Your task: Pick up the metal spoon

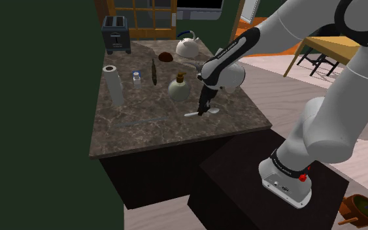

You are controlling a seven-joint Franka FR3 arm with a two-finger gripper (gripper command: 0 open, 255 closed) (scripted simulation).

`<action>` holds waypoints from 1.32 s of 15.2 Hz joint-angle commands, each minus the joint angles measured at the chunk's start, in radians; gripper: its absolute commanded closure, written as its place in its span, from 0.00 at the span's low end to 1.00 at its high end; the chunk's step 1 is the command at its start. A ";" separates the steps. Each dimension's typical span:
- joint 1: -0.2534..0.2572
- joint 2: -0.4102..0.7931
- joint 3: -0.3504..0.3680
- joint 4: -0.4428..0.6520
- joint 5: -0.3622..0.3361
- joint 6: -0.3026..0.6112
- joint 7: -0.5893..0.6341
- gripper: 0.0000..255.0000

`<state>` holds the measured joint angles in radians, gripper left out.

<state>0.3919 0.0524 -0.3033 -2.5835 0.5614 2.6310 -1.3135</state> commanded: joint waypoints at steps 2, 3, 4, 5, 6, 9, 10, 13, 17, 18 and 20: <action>0.000 0.000 0.000 0.000 0.000 0.000 0.000 1.00; 0.000 0.000 0.000 0.000 0.000 0.000 0.000 1.00; 0.000 0.001 0.000 0.000 0.000 0.000 0.000 1.00; 0.000 -0.001 0.000 -0.002 -0.001 0.000 0.000 1.00; -0.001 -0.017 -0.004 -0.003 -0.022 -0.010 0.018 1.00; -0.003 -0.062 -0.011 -0.005 -0.081 -0.043 0.068 1.00; -0.005 -0.077 -0.012 -0.005 -0.099 -0.054 0.084 1.00; -0.012 -0.119 -0.013 -0.003 -0.149 -0.090 0.128 1.00; -0.023 -0.172 -0.011 0.005 -0.206 -0.141 0.179 1.00; -0.026 -0.185 -0.010 0.007 -0.218 -0.154 0.190 1.00; -0.032 -0.209 -0.007 0.014 -0.241 -0.181 0.212 1.00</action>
<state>0.3628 -0.1447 -0.3119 -2.5722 0.3320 2.4632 -1.1135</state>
